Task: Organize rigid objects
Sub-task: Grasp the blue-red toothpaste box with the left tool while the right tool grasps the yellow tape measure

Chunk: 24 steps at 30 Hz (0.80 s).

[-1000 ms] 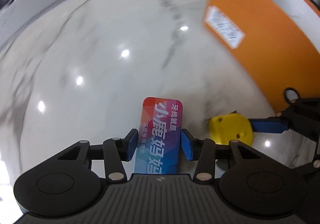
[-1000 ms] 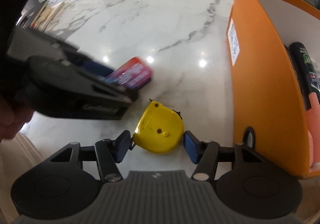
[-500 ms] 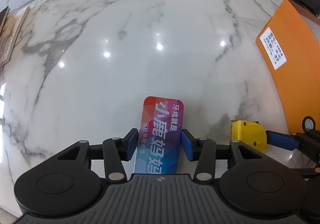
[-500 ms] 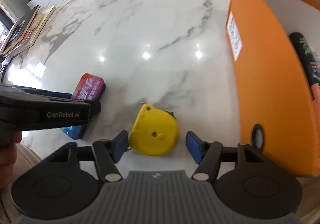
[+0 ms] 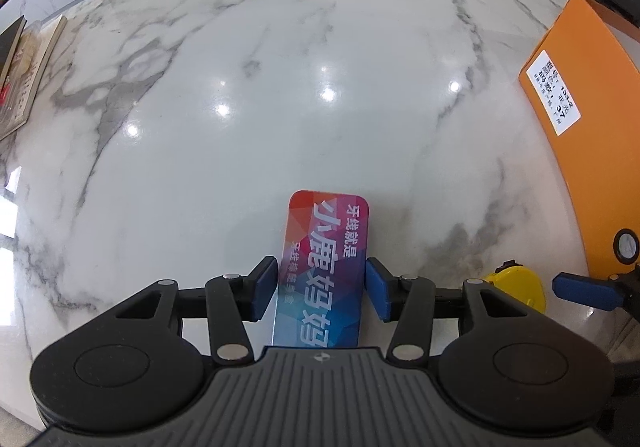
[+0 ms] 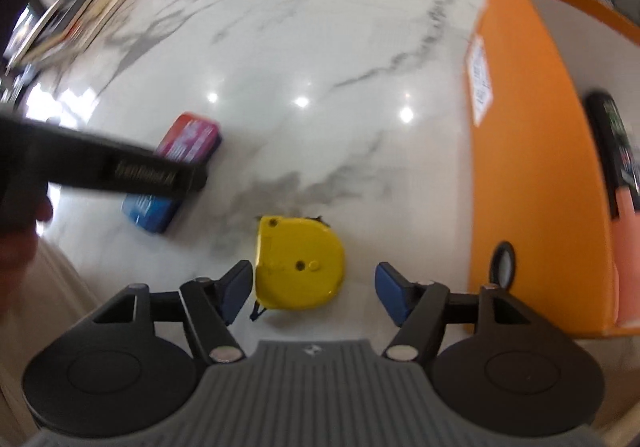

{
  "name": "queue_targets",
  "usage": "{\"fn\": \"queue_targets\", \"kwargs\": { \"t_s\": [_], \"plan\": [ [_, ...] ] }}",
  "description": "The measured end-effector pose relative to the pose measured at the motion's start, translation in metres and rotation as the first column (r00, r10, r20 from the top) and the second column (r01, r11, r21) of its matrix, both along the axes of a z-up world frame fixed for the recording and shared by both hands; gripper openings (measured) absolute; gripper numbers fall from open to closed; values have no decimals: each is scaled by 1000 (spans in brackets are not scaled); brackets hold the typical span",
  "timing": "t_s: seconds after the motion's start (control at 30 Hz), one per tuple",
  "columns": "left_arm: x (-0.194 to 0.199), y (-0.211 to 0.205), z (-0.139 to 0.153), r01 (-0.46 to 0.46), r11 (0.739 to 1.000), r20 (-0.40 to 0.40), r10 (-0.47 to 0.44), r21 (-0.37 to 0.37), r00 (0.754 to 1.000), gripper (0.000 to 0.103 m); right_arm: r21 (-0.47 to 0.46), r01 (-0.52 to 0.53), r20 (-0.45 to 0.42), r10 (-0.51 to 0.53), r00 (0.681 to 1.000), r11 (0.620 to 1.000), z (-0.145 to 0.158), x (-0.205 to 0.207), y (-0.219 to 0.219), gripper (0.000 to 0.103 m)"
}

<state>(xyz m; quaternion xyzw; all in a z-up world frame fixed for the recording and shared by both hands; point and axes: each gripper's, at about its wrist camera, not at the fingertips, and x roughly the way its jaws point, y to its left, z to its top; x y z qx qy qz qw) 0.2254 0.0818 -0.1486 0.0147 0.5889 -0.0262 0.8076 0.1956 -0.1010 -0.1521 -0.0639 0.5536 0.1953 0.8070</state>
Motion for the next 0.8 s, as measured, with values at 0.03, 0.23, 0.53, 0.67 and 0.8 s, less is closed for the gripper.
{"fn": "queue_targets", "kwargs": {
  "t_s": [0.03,0.23,0.53,0.67,0.8],
  "plan": [
    [-1,0,0,0,1000,-1,0,2,1000,58,9,16,-10,-16,1000,1000,0,2,0,66],
    [-3,-1,1,7,1000,3,-7,3,1000,53,-23,-13,-8,13,1000,1000,-5,-2,12,54],
    [-13,1,16,-8,998,87,13,-58,996,51,50,1,-1,-1,1000,999,-2,-5,3,51],
    [-27,-7,30,5,998,125,2,-58,992,51,74,-6,27,4,1000,997,7,-10,-1,51],
    [-47,-13,52,-3,994,150,20,-113,988,51,109,-26,99,16,995,994,29,-20,-9,51]
  ]
}}
